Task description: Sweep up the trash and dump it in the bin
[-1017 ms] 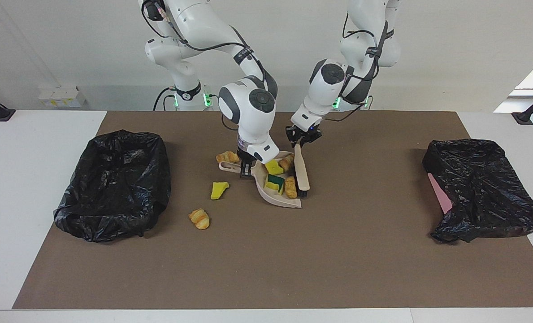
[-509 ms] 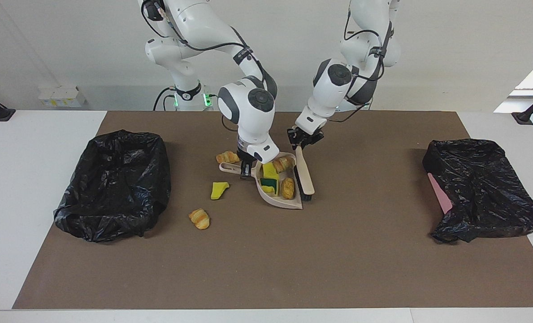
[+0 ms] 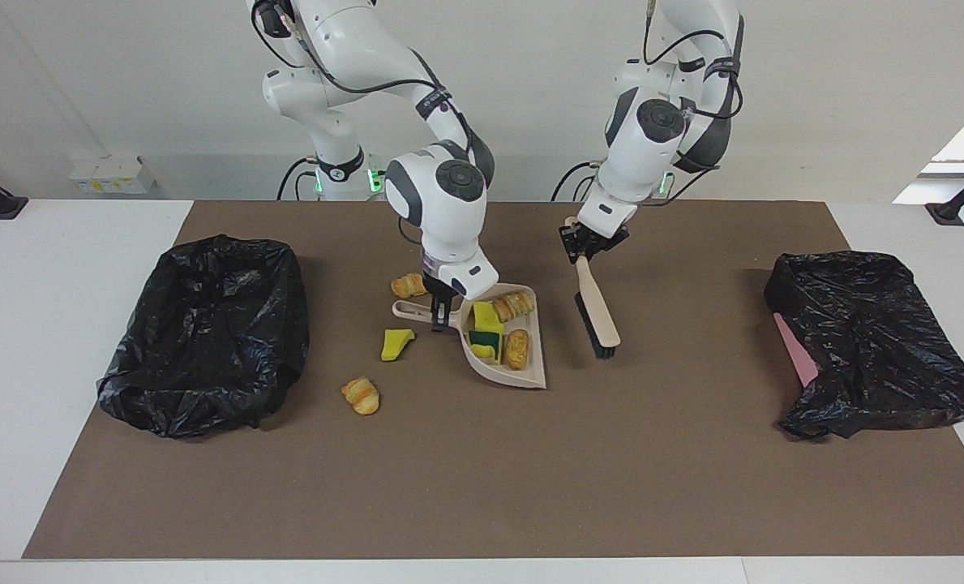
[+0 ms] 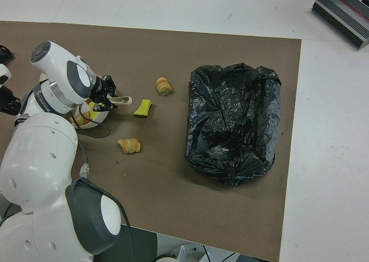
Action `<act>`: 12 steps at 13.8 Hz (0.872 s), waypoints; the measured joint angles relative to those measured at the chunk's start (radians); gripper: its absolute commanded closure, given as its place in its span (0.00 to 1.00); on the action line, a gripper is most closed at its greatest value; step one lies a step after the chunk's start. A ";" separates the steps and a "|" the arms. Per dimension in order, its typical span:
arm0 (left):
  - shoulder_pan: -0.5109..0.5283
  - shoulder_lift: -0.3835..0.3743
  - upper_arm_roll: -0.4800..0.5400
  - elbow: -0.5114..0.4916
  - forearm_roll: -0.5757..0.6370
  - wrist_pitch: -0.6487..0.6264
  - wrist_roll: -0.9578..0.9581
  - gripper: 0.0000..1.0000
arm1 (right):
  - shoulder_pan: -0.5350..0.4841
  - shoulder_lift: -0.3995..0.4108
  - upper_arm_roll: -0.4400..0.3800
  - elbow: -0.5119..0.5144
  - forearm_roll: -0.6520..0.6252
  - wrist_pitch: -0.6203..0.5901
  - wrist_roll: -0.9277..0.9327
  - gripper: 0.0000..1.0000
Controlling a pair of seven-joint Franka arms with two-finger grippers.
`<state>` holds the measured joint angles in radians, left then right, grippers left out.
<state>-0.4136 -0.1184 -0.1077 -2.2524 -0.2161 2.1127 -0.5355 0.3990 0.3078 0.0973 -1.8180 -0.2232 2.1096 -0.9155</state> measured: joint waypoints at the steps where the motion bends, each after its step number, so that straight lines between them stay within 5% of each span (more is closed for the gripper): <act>1: -0.005 -0.012 -0.010 -0.020 0.000 -0.002 -0.005 1.00 | -0.030 -0.024 0.000 0.002 0.000 0.000 -0.008 1.00; 11: -0.339 -0.082 -0.031 -0.231 0.001 0.167 -0.301 1.00 | -0.379 -0.291 -0.003 -0.007 0.003 -0.149 -0.289 1.00; 12: -0.361 -0.081 -0.032 -0.260 0.001 0.212 -0.327 0.78 | -0.410 -0.306 -0.003 -0.008 0.003 -0.176 -0.299 1.00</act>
<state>-0.7745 -0.1997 -0.1397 -2.5122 -0.2150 2.3246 -0.8623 -0.0110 0.0023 0.0941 -1.8256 -0.2205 1.9336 -1.2140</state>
